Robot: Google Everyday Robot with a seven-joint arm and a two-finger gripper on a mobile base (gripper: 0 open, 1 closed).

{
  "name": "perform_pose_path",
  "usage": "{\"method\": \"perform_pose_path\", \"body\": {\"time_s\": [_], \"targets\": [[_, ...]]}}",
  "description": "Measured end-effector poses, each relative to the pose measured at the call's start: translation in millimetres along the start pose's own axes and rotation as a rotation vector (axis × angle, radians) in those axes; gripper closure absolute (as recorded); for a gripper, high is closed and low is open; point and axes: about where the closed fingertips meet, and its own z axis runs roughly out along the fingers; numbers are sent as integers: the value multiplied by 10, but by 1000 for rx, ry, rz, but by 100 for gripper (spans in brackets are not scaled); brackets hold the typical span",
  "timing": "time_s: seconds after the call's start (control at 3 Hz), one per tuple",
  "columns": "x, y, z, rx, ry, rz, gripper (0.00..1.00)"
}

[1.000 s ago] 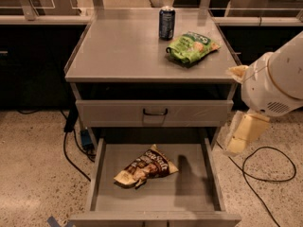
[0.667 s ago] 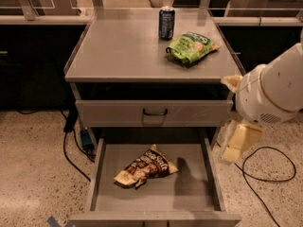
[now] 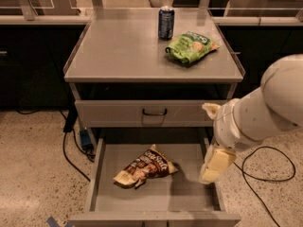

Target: Pick brown chip bag from middle drawer and place on counter

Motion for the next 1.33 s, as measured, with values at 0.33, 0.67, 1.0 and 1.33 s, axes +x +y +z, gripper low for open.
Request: {"method": "perform_pose_path", "body": {"time_s": [0.33,0.67,1.0,1.33], "targets": [[52,71,365,-2,-44,-3,0],[80,90,421,3,-52,-6,0],[196,73,648,14,-62,-12,0],[300,76,1084,-16,-83,-31,0]]}}
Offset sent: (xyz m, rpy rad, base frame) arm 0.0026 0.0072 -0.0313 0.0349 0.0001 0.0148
